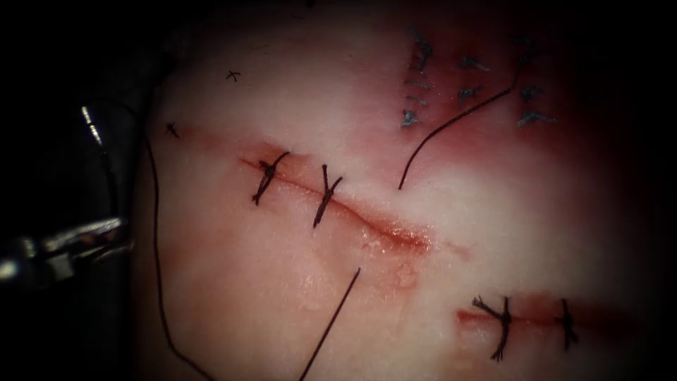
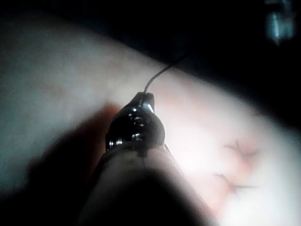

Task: Wound Closure
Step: Until only a short tail remains, pull the suture through the wound.

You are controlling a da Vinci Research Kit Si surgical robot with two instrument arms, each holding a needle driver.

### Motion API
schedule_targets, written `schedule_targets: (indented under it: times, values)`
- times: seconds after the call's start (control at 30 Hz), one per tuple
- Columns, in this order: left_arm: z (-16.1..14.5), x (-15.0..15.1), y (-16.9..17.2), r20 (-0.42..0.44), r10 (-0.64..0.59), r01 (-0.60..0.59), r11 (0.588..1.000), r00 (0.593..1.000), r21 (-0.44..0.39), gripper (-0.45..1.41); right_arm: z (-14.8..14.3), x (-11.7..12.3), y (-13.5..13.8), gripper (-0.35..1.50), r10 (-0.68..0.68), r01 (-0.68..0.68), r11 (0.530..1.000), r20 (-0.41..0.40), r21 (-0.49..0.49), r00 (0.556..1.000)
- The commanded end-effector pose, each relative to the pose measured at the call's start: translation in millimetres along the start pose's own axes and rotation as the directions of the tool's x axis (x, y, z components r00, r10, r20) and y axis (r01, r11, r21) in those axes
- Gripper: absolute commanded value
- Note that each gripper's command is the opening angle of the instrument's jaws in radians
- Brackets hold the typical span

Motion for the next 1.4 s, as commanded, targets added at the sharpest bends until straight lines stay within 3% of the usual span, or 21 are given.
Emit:
schedule_targets:
  times: [0.03,0.57,0.93,1.17,1.2,1.23,1.27,1.3,1.4]
  values:
    - [0.8,-0.1,-0.1,-0.002,0.002,-0.002,1.0,1.0,0.001,-0.35,0.7,0.2,-0.2,-0.35,0.007,-0.007,1.0,-0.004,0.002,1.0]
    - [0.6,0.0,0.1,-0.003,0.004,-0.004,1.0,1.0,0.002,-0.35,0.9,1.9,-1.6,-0.35,0.055,-0.055,0.998,-0.034,0.011,0.998]
    - [0.5,0.0,0.1,-0.004,0.004,-0.004,1.0,1.0,0.0,-0.35,2.7,3.7,-3.2,-0.35,0.106,-0.104,0.994,-0.081,0.024,0.991]
    - [0.4,0.0,0.1,-0.004,0.004,-0.004,1.0,1.0,0.0,-0.35,2.9,3.9,-2.3,-0.35,0.135,-0.134,0.991,-0.099,0.011,0.986]
    - [0.4,0.0,0.1,-0.004,0.004,-0.004,1.0,1.0,0.0,-0.35,2.9,3.8,-2.0,-0.13,0.16,-0.162,0.987,-0.102,-0.005,0.982]
    - [0.4,0.0,0.1,-0.004,0.004,-0.004,1.0,1.0,0.0,-0.35,3.0,3.6,-1.6,0.39,0.185,-0.189,0.982,-0.107,-0.027,0.977]
    - [0.4,0.0,0.1,-0.003,0.004,-0.004,1.0,1.0,0.0,-0.35,3.0,3.2,-1.1,1.04,0.221,-0.229,0.972,-0.12,-0.057,0.968]
    - [0.5,0.0,0.0,-0.003,0.003,-0.003,1.0,1.0,0.0,-0.35,2.7,2.6,-0.5,1.45,0.242,-0.252,0.965,-0.126,-0.076,0.962]
    - [0.5,0.0,-0.2,-0.002,0.002,-0.002,1.0,1.0,-0.001,-0.35,0.7,0.9,0.1,1.48,0.249,-0.259,0.964,-0.131,-0.062,0.96]
